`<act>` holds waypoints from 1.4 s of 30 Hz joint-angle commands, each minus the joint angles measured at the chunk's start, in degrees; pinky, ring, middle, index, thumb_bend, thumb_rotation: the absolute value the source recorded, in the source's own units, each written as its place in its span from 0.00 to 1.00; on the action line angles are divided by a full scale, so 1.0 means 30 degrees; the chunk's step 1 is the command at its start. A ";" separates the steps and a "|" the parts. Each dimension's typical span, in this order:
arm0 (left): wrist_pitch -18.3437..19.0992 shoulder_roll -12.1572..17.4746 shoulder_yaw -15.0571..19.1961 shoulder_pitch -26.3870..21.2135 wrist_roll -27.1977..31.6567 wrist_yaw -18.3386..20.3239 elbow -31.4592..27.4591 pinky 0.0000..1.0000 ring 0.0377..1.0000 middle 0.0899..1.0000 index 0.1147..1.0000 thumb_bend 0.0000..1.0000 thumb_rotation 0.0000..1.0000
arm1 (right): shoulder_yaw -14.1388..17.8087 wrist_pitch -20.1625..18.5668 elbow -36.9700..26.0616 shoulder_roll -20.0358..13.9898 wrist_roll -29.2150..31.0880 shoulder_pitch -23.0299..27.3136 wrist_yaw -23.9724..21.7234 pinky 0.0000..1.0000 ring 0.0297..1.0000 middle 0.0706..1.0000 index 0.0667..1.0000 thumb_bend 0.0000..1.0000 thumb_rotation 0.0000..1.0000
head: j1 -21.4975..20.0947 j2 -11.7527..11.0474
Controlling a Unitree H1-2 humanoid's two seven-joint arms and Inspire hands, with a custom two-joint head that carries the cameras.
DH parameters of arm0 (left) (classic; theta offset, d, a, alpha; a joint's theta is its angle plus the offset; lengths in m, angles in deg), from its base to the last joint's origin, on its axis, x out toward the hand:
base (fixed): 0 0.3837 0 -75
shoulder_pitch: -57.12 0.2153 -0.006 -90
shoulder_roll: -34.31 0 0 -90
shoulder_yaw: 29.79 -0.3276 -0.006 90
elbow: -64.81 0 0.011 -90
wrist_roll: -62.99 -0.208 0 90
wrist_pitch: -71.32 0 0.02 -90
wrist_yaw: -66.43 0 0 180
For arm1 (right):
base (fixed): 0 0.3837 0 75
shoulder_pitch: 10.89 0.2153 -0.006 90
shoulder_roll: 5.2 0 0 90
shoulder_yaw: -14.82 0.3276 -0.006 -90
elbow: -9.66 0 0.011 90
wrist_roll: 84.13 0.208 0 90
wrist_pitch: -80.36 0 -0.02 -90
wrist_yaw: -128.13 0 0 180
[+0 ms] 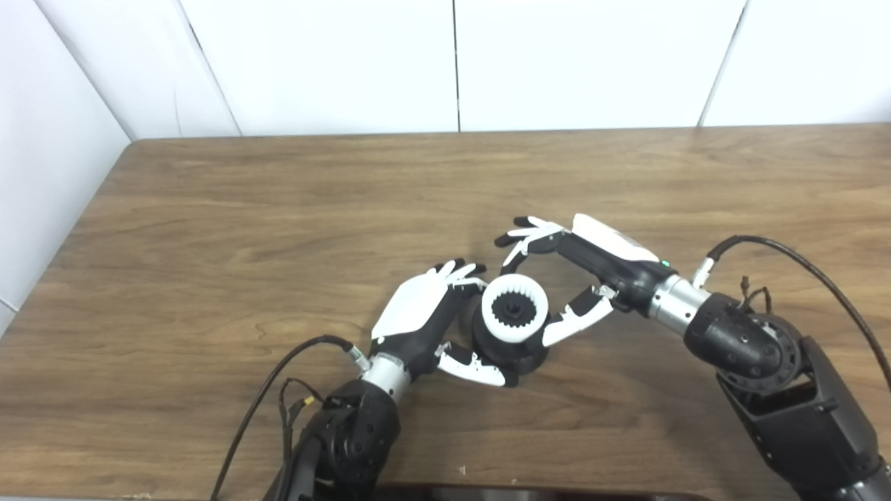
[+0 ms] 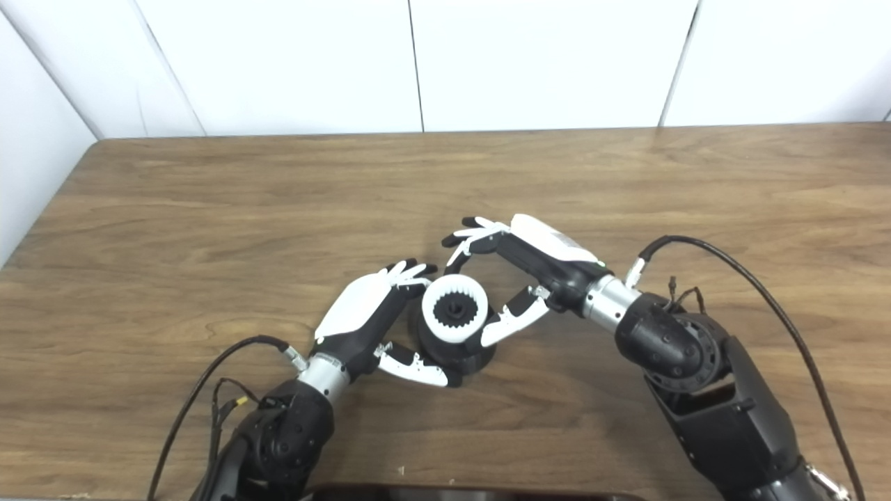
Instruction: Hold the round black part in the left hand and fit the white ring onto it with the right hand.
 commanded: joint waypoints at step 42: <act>0.0293 0.0114 -0.0131 -0.0107 -0.0452 0.0262 -0.0081 1.00 1.00 0.93 0.59 0.86 0.26 | -0.0265 0.0711 -0.0173 -0.0008 -0.0990 -0.0006 0.0335 1.00 0.98 0.86 0.46 0.52 0.16 | 0.0012 0.0297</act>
